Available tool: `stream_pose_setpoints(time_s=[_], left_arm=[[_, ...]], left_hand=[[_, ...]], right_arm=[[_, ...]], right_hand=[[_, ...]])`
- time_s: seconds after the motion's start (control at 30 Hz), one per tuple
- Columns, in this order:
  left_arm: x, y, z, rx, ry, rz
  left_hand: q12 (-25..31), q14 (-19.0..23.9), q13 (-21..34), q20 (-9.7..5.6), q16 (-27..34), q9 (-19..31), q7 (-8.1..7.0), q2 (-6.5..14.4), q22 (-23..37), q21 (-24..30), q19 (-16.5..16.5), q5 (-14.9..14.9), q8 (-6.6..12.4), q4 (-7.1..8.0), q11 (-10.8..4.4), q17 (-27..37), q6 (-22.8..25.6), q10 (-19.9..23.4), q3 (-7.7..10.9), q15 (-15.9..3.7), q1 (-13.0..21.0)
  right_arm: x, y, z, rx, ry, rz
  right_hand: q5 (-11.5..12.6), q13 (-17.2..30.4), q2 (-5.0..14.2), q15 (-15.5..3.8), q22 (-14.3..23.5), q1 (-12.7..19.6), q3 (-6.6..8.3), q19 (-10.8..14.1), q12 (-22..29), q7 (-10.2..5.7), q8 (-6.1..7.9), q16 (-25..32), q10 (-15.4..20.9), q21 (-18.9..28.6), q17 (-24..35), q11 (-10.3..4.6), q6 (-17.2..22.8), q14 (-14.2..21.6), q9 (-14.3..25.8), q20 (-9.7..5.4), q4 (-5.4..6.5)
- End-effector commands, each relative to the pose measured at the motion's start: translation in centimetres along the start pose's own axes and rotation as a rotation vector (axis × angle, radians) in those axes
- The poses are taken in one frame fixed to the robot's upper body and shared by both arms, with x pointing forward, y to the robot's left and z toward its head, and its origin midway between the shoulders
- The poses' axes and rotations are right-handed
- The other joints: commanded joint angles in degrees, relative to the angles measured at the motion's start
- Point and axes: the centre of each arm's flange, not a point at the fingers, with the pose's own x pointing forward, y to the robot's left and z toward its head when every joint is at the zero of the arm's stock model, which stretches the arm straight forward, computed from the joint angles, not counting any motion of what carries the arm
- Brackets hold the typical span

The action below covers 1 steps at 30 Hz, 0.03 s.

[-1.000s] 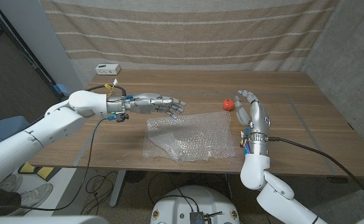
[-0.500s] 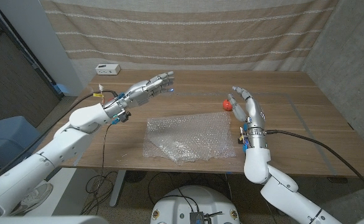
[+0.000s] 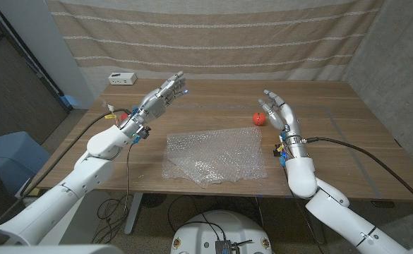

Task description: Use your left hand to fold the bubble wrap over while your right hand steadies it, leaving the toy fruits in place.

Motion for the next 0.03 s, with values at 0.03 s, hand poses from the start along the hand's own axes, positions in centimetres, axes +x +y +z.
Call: stream_pose_setpoints(time_s=[0.03], left_arm=[[-0.37,1.07,-3.23,-0.011,0.054,0.256]], left_hand=[[-0.2,-1.5,0.0,-0.4,0.1,0.2,0.95,0.2,0.3,-0.8,-0.6,0.6,-0.43,0.38,-0.05,0.0,-2.9,-2.3,4.9,-0.66,0.8]], right_arm=[[2.97,-2.41,-1.06,0.143,-0.036,-0.068]], right_hand=[[0.7,-0.1,0.03,0.11,0.0,-0.3,-0.15,0.0,0.1,0.42,0.48,-0.1,-0.1,-0.2,-0.4,0.78,-0.1,-0.6,0.1,-0.66,-0.27]])
